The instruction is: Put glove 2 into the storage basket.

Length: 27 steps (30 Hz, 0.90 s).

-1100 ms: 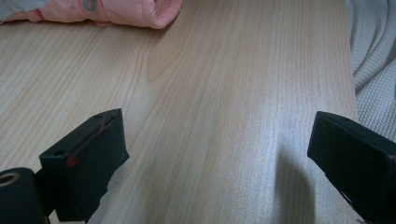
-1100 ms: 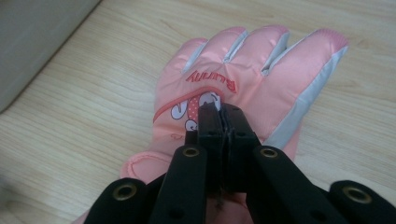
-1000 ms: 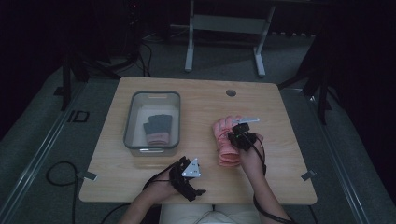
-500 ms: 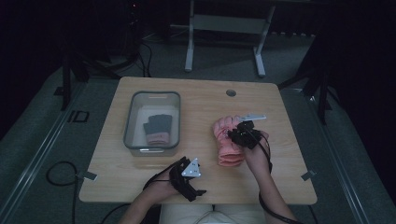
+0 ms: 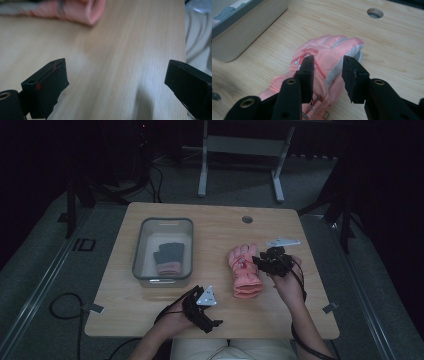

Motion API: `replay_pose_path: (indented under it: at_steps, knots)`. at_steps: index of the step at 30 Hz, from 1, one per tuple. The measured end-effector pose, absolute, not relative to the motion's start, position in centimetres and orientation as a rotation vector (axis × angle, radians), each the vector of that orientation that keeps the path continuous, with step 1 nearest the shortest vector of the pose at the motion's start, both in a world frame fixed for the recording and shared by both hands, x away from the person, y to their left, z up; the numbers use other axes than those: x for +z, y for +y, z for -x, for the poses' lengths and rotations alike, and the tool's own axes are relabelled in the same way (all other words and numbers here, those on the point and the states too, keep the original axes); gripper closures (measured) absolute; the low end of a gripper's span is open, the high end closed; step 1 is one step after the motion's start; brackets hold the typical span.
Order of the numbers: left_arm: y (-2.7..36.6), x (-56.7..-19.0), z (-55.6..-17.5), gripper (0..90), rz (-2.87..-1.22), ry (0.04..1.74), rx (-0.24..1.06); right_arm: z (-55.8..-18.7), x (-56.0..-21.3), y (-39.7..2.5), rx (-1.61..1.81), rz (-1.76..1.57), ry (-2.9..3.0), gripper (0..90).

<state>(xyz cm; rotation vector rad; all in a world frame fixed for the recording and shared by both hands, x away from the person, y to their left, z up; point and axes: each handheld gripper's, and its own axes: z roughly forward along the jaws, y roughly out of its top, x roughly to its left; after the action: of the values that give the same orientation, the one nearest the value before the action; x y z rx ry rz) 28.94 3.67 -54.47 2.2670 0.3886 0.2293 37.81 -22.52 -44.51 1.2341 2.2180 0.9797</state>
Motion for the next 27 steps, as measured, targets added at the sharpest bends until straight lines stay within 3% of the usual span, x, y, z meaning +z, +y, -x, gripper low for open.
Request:
replay_pose_path:
  at_steps: [14,20,27]
  knots:
    - [1.9,-47.8,-29.7,5.3,-2.092,0.519,0.349,-37.8,-44.2,-25.6,1.001,-1.174,2.203,62.2]
    - [1.2,-45.0,-31.8,5.4,-2.034,0.616,0.432,-37.9,-44.2,-25.6,1.012,-1.154,2.202,65.2]
    - [0.2,-43.7,-35.4,5.5,-2.039,0.758,0.392,-38.0,-43.7,-25.1,1.019,-1.123,2.203,69.0]
